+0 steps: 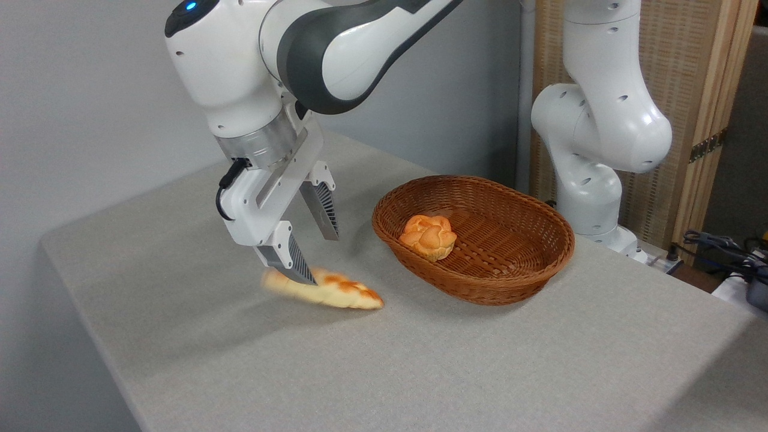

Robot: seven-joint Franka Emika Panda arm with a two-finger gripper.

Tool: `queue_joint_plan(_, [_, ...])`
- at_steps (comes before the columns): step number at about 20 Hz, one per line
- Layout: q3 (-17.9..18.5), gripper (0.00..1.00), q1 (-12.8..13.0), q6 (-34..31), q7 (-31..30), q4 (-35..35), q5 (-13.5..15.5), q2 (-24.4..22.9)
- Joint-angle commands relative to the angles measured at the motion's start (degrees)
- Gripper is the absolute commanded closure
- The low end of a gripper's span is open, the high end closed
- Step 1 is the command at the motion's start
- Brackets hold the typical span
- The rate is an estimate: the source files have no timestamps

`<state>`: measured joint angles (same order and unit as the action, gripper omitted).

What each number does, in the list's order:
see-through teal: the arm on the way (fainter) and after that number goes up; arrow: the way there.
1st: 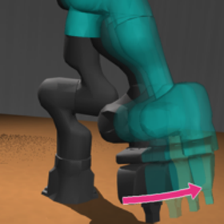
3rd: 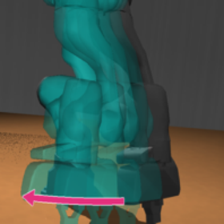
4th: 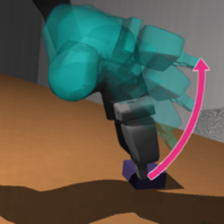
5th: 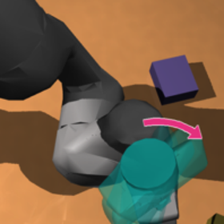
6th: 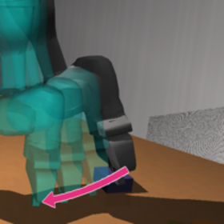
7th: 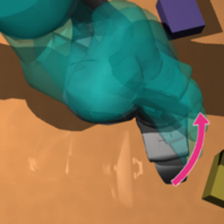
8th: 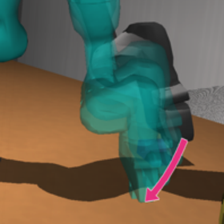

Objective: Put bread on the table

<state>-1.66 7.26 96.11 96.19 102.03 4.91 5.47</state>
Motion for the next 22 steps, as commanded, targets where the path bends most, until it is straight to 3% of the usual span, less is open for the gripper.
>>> queue_joint_plan(1, [0.35,0.00,0.21,0.57,-5.47,-0.69,0.72,-0.11])
queue_joint_plan(3, [0.26,0.00,0.21,0.57,-7.76,-0.78,0.72,-0.54])
queue_joint_plan(7, [0.78,0.00,0.21,0.48,-18.04,-2.36,0.63,-2.48])
queue_joint_plan(10, [1.05,0.00,0.04,0.48,-30.85,-3.59,0.28,-2.75])
queue_joint_plan(13, [1.14,0.00,-0.23,0.39,-38.86,-4.38,0.02,-2.92])
queue_joint_plan(17, [4.03,0.00,-0.32,0.48,-43.45,-4.83,0.19,-4.58])
queue_joint_plan(20, [4.21,0.00,-0.32,0.48,-46.26,-4.83,-0.07,-4.68])
queue_joint_plan(22, [4.30,0.00,-0.32,1.79,-51.78,-4.91,-0.16,-4.42])
